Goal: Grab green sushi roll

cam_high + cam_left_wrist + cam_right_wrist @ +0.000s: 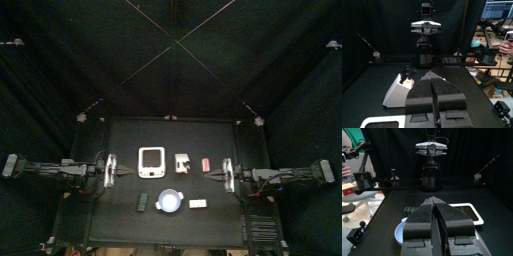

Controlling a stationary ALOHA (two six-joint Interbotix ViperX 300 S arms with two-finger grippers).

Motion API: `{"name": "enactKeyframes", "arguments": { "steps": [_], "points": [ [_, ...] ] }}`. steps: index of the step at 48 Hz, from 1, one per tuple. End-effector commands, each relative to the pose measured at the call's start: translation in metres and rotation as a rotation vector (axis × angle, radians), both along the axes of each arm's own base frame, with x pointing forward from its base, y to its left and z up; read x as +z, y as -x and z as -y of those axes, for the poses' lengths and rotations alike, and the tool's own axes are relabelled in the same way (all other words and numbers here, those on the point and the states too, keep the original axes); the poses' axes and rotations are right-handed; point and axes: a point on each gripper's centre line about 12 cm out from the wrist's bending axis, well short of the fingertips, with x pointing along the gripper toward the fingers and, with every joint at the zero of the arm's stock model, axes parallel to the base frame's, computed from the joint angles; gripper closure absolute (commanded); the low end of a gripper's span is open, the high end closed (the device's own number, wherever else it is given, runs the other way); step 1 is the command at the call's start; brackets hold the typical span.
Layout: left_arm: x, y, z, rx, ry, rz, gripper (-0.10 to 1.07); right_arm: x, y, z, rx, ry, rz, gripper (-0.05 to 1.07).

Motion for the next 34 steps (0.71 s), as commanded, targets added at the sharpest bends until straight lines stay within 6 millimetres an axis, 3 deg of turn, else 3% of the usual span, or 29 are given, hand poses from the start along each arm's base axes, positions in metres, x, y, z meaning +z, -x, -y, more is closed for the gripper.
{"name": "enactKeyframes", "arguments": {
  "steps": [1, 19, 34],
  "points": [
    [0.015, -0.004, 0.0, 0.002, -0.002, 0.035, 1.06, 0.002, -0.003, 0.003, -0.015, 0.006, 0.003, 1.04],
    [0.032, -0.011, 0.012, -0.055, 0.039, 0.033, 0.91, -0.002, -0.009, 0.011, -0.053, 0.005, -0.02, 1.01],
    [0.04, -0.048, 0.019, -0.077, 0.164, -0.345, 0.91, -0.001, -0.01, 0.013, -0.06, -0.004, -0.018, 1.01]
  ]
}}
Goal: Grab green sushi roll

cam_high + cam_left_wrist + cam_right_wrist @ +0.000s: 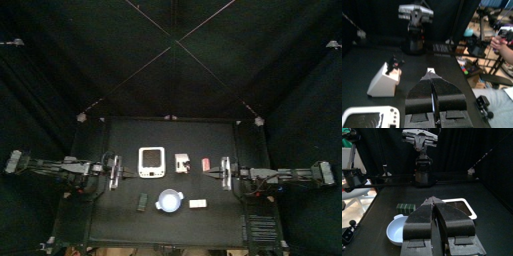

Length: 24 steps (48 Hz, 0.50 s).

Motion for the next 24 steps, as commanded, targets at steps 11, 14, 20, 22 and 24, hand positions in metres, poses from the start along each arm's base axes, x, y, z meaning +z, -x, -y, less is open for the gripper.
{"name": "enactKeyframes", "arguments": {
  "steps": [11, 14, 20, 22, 24],
  "points": [
    [0.001, -0.028, 0.004, -0.017, 0.126, -0.331, 0.91, 0.008, -0.002, 0.005, -0.028, -0.031, 0.025, 1.01],
    [-0.003, -0.029, 0.001, 0.006, 0.173, -0.389, 0.91, 0.008, -0.002, 0.008, -0.04, -0.028, 0.027, 1.01],
    [-0.009, -0.029, -0.008, 0.067, 0.242, -0.493, 0.91, 0.011, -0.001, 0.015, -0.075, -0.02, 0.046, 1.01],
    [-0.012, -0.027, -0.011, 0.093, 0.257, -0.536, 0.91, 0.013, -0.001, 0.019, -0.092, -0.017, 0.059, 1.01],
    [-0.016, -0.025, -0.014, 0.13, 0.269, -0.585, 0.91, 0.015, 0.0, 0.021, -0.103, -0.018, 0.071, 1.01]
  ]
}}
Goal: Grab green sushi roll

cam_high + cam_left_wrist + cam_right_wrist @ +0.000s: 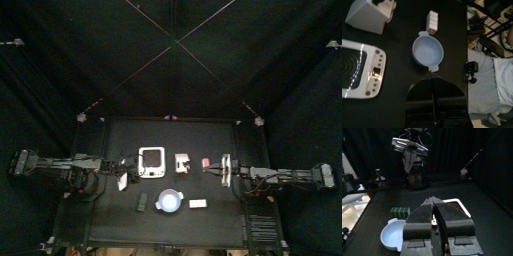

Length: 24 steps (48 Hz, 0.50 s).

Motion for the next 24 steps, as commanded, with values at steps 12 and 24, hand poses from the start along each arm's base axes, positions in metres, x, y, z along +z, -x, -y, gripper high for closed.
{"name": "enactKeyframes", "arguments": {
  "steps": [12, 24],
  "points": [
    [-0.005, 0.006, -0.024, 0.337, -0.038, -0.306, 0.91, 0.01, 0.001, 0.015, -0.073, 0.006, 0.061, 1.01],
    [-0.024, -0.009, 0.005, 0.564, -0.049, -0.377, 0.91, 0.001, 0.002, 0.015, -0.077, -0.011, 0.041, 1.01]
  ]
}}
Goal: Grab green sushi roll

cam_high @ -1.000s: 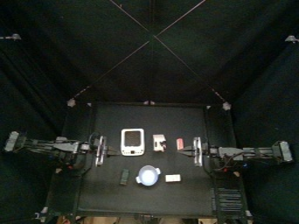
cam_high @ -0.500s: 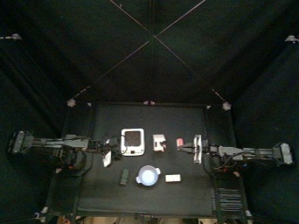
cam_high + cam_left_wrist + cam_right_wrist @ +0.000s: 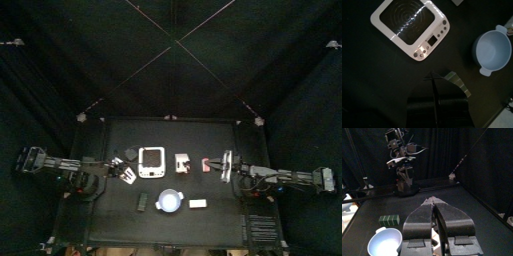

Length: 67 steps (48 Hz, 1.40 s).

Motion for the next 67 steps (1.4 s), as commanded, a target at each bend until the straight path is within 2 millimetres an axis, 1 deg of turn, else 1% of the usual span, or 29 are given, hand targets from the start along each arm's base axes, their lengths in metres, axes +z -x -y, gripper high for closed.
{"name": "enactKeyframes", "arguments": {
  "steps": [1, 6, 11, 18, 24, 32, 33, 38, 45, 48, 54, 60, 67],
  "points": [
    [0.002, -0.012, 0.014, 0.065, -0.015, 0.021, 0.91, 0.0, -0.001, 0.001, -0.004, -0.01, 0.005, 1.01],
    [-0.004, -0.021, 0.029, 0.139, 0.018, 0.03, 0.89, -0.007, -0.001, 0.0, 0.001, -0.025, -0.012, 1.01],
    [-0.013, -0.026, 0.04, 0.19, 0.044, 0.024, 0.86, -0.008, -0.001, 0.0, 0.003, -0.024, -0.014, 1.01],
    [-0.032, -0.034, 0.05, 0.232, 0.068, -0.03, 0.75, -0.014, 0.0, 0.0, 0.003, -0.029, -0.03, 1.01],
    [-0.039, -0.041, 0.059, 0.249, 0.112, -0.068, 0.6, -0.021, 0.002, -0.001, 0.004, -0.031, -0.049, 1.01],
    [-0.048, -0.043, 0.069, 0.28, 0.184, -0.116, 0.34, -0.021, 0.002, -0.001, 0.005, -0.028, -0.049, 1.01],
    [-0.05, -0.043, 0.072, 0.288, 0.203, -0.122, 0.3, -0.021, 0.002, -0.001, 0.005, -0.027, -0.049, 1.01],
    [-0.061, -0.047, 0.08, 0.291, 0.243, -0.139, 0.15, -0.022, 0.002, -0.001, 0.006, -0.024, -0.053, 1.01],
    [-0.081, -0.057, 0.085, 0.286, 0.258, -0.15, -0.02, -0.022, 0.002, -0.002, 0.009, -0.016, -0.055, 1.01],
    [-0.087, -0.06, 0.087, 0.282, 0.262, -0.148, -0.05, -0.023, 0.002, -0.002, 0.009, -0.016, -0.056, 1.01],
    [-0.1, -0.065, 0.091, 0.277, 0.27, -0.149, -0.06, -0.023, 0.002, -0.002, 0.009, -0.016, -0.058, 1.01],
    [-0.115, -0.063, 0.093, 0.302, 0.274, -0.193, -0.06, -0.024, 0.002, -0.002, 0.009, -0.016, -0.058, 1.01],
    [-0.126, -0.064, 0.098, 0.317, 0.294, -0.218, -0.06, -0.024, 0.002, -0.002, 0.009, -0.017, -0.059, 1.01]
  ]
}}
